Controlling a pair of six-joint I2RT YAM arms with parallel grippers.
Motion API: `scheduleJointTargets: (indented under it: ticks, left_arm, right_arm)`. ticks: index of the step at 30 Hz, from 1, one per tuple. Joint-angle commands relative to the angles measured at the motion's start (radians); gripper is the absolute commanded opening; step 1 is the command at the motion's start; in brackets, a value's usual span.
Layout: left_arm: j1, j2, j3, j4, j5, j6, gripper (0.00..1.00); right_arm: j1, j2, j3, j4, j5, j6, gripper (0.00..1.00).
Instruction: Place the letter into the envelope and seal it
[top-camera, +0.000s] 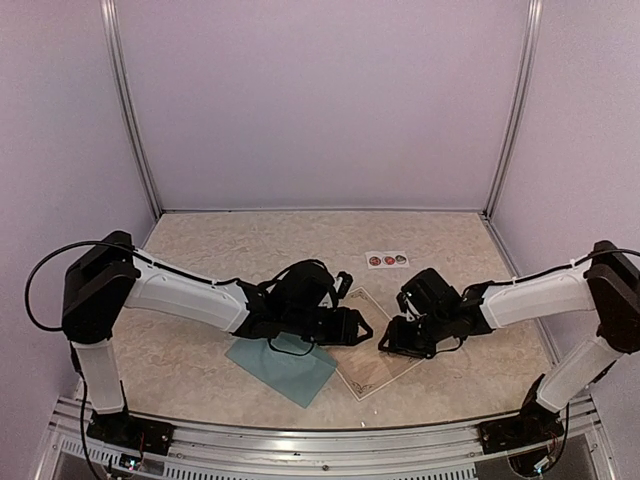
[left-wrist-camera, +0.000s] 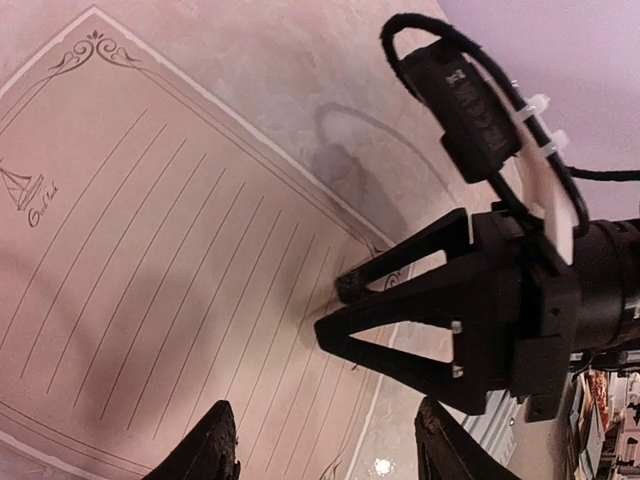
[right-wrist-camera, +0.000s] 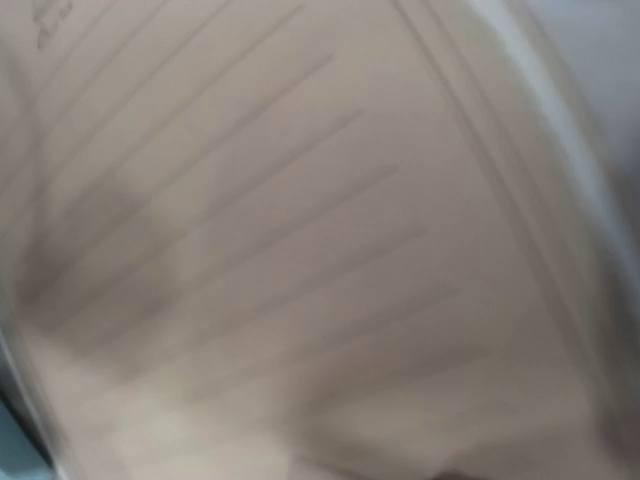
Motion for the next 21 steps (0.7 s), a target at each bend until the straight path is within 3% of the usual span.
scheduleJointTargets:
  ticks: [1, 3, 7, 13, 21]
  left_arm:
    - [-0.008, 0.039, 0.027, 0.025, 0.007, 0.008, 0.57]
    - [-0.009, 0.047, 0.022, 0.023, -0.009, 0.013, 0.57]
    - [-0.009, 0.072, 0.02, 0.023, -0.025, 0.024, 0.57]
    - [-0.009, 0.108, 0.011, 0.028, -0.019, 0.026, 0.57]
    - [-0.009, 0.125, -0.018, 0.034, -0.01, 0.018, 0.57]
  right_arm:
    - [-0.008, -0.119, -0.019, -0.155, 0.095, 0.035, 0.47]
    - [-0.022, -0.168, -0.027, -0.196, 0.112, 0.025, 0.54]
    - [-0.086, -0.235, -0.074, -0.214, 0.087, 0.0, 0.58]
    - [-0.174, -0.272, -0.149, -0.178, -0.008, -0.033, 0.58]
    - [-0.179, -0.25, -0.228, -0.056, -0.104, 0.024, 0.58]
